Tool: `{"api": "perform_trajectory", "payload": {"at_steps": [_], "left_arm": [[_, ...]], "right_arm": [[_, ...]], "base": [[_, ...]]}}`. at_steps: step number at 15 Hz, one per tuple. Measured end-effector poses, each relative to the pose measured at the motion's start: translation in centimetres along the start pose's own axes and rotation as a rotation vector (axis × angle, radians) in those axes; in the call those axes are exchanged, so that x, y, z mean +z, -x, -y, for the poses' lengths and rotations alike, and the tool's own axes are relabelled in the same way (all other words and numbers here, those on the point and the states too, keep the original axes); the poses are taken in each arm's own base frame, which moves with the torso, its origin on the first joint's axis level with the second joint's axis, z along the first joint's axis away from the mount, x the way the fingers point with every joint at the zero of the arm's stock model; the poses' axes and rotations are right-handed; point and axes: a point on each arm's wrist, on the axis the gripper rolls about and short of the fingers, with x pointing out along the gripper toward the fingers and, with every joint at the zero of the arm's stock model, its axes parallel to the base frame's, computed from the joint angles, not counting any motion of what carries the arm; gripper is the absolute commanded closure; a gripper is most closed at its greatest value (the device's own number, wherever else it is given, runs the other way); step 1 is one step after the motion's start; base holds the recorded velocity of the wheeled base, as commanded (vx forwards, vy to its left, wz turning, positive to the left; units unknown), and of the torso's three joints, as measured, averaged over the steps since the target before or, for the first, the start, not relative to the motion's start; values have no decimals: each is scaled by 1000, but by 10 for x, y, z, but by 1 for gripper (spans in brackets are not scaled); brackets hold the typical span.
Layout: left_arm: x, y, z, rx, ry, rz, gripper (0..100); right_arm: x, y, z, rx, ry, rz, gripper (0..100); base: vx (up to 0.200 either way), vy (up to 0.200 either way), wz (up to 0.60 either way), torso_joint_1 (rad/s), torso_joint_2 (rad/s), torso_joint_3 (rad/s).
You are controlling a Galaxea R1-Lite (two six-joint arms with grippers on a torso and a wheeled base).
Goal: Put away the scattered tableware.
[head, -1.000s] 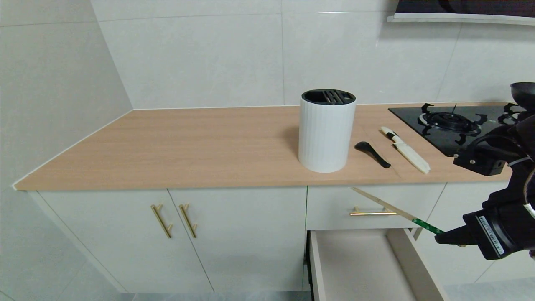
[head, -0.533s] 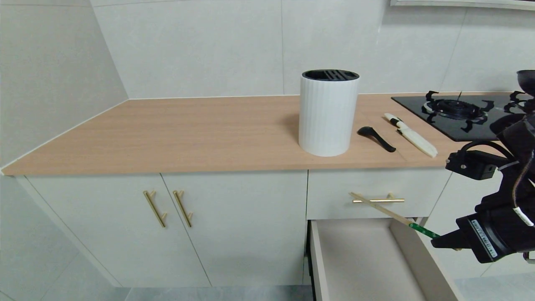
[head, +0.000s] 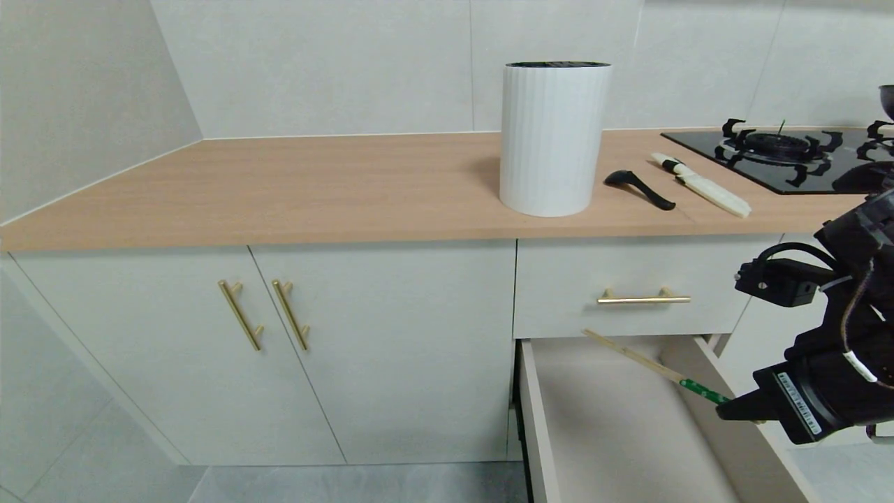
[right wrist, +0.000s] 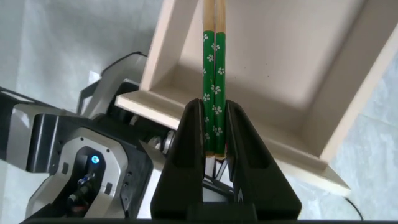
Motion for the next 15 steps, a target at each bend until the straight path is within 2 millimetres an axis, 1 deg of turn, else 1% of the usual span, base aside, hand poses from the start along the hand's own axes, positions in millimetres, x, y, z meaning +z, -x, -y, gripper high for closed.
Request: {"api": "perform_trajectory", "payload": {"at_steps": [3,5,10,13,15], "left_arm": [[0,0,0,0,0,0,0],[0,0,0,0,0,0,0],[0,0,0,0,0,0,0],[0,0,0,0,0,0,0],[0,0,0,0,0,0,0]], "right_arm": [[1,-3,0,-3,0,-9,100],[1,-4,0,-5,-1,-15,100],[3,-9,0,-11,-2,-29,100],[9,-25,1,-17,-6,-55,100],[16,-44,1,-21,-20,-79,100]], "base": [[0,0,0,-118,456,325],[0,0,0,-46,315,237],[0,0,0,-11,42,24],[0,0,0,0,0,0],[0,0,0,0,0,0]]}}
